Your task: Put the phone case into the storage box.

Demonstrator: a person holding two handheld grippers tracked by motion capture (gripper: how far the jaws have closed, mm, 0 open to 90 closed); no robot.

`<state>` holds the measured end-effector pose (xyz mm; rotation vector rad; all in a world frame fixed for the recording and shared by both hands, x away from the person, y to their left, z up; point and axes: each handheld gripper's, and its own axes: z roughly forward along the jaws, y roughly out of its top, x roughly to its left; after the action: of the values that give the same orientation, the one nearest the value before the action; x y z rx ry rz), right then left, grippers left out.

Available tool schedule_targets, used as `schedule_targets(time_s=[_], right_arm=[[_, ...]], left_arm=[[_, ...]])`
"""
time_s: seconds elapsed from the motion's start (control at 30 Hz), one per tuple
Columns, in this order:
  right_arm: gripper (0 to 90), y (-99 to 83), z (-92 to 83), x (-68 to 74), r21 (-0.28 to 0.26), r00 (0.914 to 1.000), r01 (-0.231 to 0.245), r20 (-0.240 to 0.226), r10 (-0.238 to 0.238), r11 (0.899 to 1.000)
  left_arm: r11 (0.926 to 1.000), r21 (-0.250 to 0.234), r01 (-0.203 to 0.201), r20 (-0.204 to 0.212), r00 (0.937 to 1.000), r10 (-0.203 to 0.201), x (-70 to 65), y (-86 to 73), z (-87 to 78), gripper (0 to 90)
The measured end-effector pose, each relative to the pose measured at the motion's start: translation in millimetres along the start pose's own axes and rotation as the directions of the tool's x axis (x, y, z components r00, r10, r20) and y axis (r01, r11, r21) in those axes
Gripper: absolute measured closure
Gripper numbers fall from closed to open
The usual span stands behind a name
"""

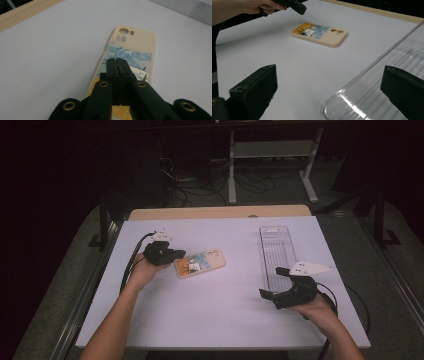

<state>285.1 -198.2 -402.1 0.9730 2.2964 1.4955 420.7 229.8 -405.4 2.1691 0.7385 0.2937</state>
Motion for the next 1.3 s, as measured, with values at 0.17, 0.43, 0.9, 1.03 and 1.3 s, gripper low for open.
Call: schedule_targets(time_s=[0.17,0.43,0.9,1.03,1.3], right_arm=[[0.6,0.0,0.0,0.2,0.001,1.0,0.0,0.0,0.0,1.0],[0.6,-0.1,-0.1,0.1,0.0,1.0,0.0,0.0,0.0,1.0],[0.6,-0.2,-0.2,0.0,-0.002,1.0,-0.001,-0.001,0.001,1.0],[0.6,-0.2,-0.3,0.2,-0.002,1.0,-0.002,-0.001,0.002,1.0],[0.6,-0.4,-0.3,0.2,-0.004,1.0,-0.003,-0.001,0.003,1.0]], left_arm=[[0.9994,0.001,0.033,-0.03,0.999,-0.033,5.8,-2.3,10.2,89.8],[0.9983,0.046,0.036,-0.077,0.9966,-0.032,19.1,-4.7,22.5,89.8],[0.9937,0.086,0.072,-0.129,0.9898,-0.061,26.2,-16.6,34.4,89.9],[0.9934,0.1,0.056,-0.126,0.991,-0.044,24.4,-16.8,34.0,89.9],[0.9937,0.101,0.049,-0.091,0.9951,-0.04,18.9,-20.0,28.5,89.9]])
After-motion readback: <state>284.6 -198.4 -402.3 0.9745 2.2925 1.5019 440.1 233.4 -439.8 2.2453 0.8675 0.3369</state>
